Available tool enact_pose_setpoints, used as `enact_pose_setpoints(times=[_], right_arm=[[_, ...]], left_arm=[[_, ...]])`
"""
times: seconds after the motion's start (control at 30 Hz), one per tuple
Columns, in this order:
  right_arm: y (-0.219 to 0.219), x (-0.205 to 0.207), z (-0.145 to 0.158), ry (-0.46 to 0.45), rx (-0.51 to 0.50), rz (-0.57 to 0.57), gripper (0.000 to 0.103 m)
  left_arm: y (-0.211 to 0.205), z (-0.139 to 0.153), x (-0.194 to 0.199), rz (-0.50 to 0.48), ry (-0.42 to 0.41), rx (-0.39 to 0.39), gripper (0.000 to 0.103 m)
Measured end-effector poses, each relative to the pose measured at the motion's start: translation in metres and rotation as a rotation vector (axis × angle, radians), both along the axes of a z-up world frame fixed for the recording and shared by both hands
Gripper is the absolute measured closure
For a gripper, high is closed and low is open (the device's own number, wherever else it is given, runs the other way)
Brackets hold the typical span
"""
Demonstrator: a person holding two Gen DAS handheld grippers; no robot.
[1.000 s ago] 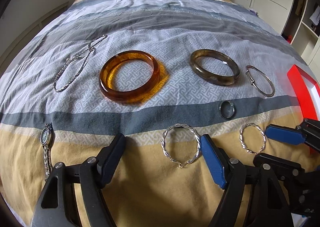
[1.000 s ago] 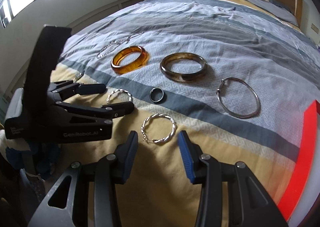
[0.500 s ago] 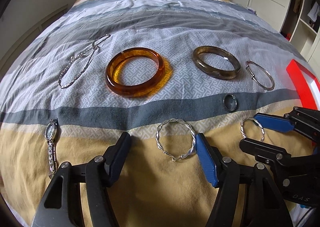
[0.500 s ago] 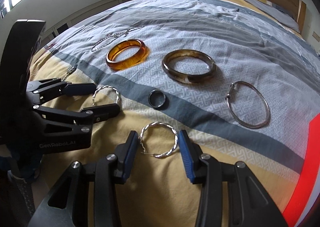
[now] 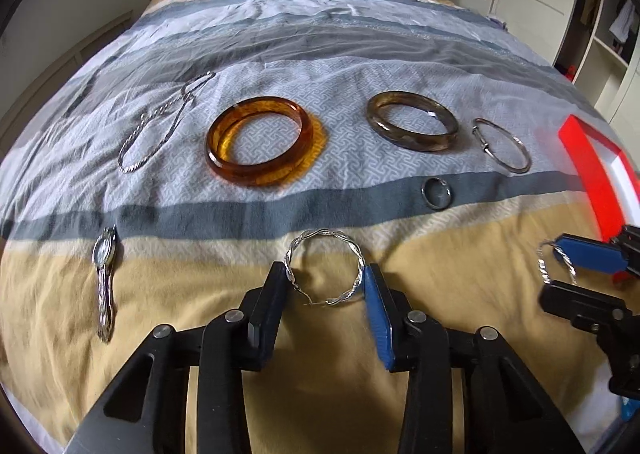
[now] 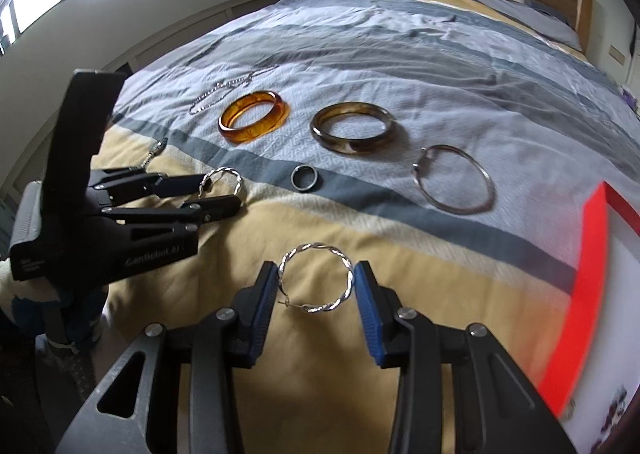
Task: Organize jewelry
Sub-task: 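Grasp a twisted silver hoop with the left tool while the right tool grasps another hoop, then carry both silver hoops to the red box and release them inside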
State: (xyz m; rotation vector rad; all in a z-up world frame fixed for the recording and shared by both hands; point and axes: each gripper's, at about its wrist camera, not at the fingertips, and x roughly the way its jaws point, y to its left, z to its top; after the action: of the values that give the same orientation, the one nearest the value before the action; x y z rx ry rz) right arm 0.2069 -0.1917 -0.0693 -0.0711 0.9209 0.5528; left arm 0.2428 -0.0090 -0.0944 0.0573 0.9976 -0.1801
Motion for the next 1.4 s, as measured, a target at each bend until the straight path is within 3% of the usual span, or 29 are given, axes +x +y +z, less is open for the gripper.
enact_pose_setpoints(times=[0.33, 0.83, 1.07, 1.4], right_arm=[[-0.016, -0.044, 0.024, -0.024, 0.018, -0.038, 0.066], [-0.041, -0.083, 0.063, -0.102, 0.037, -0.093, 0.066], [-0.073, -0.094, 0.074, -0.138, 0.036, -0.152, 0.066], [-0.183, -0.074, 0.073, -0.153, -0.019, -0.337, 0.066]], left_arm=[[0.013, 0.014, -0.036, 0.031, 0.016, -0.103, 0.065], [0.001, 0.056, -0.077, 0.001, -0.048, -0.123, 0.065], [-0.04, 0.083, -0.085, -0.09, -0.082, -0.136, 0.065], [-0.152, 0.099, -0.079, -0.305, -0.072, -0.149, 0.065]])
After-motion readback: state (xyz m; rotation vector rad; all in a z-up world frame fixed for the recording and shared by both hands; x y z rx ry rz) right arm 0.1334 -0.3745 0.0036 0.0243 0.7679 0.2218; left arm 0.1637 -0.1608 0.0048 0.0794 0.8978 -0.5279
